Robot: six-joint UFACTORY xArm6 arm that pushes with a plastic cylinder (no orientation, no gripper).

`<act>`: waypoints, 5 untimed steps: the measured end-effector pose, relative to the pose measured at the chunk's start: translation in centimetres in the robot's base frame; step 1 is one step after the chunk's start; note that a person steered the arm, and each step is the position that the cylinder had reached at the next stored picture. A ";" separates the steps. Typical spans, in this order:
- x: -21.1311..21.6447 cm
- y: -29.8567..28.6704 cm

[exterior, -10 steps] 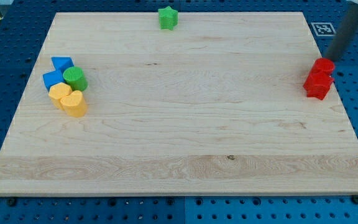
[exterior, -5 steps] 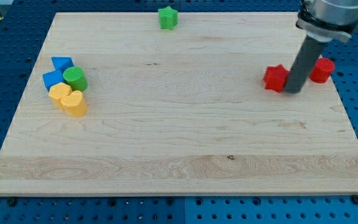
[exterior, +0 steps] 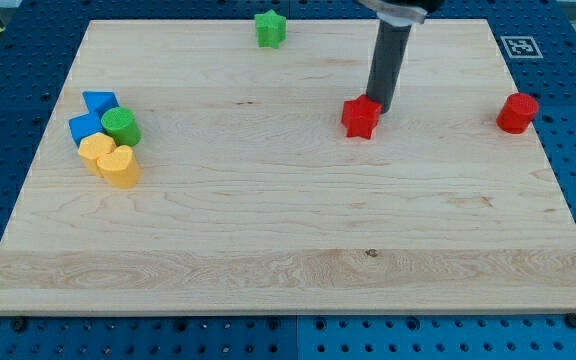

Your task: Move red star to the center

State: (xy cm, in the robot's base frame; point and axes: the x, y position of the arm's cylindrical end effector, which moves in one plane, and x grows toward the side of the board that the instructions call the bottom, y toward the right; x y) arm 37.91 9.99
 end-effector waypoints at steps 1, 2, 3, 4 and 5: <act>1.9 -2.0; 1.9 -4.2; 2.3 -5.2; 3.0 -5.9; 5.8 -6.0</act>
